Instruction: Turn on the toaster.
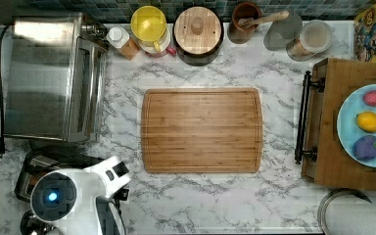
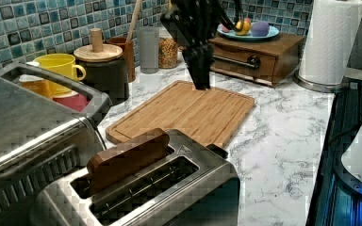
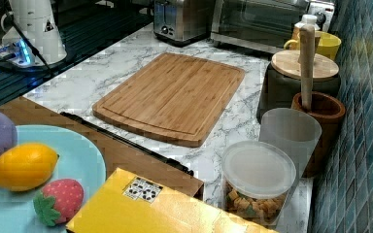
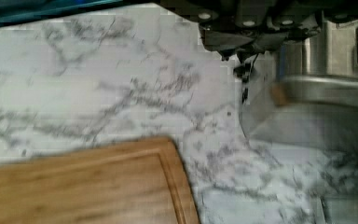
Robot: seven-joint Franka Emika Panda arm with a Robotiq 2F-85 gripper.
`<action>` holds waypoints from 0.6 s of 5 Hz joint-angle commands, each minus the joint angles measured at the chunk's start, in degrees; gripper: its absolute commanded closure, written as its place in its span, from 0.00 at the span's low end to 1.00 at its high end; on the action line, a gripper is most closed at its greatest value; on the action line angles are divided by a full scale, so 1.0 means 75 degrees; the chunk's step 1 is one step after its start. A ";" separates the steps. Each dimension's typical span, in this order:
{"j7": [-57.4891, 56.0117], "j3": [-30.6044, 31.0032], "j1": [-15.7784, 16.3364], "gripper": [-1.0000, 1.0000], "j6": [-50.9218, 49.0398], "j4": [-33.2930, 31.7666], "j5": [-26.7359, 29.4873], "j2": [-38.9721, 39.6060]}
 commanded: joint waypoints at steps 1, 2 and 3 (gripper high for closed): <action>0.0048 0.0421 0.0446 1.00 0.1007 -0.1192 0.0682 -0.0617; 0.0303 0.0689 0.0599 1.00 0.1600 -0.1512 0.0788 -0.0950; 0.0579 0.0675 0.0580 1.00 0.1736 -0.1575 0.0949 -0.0998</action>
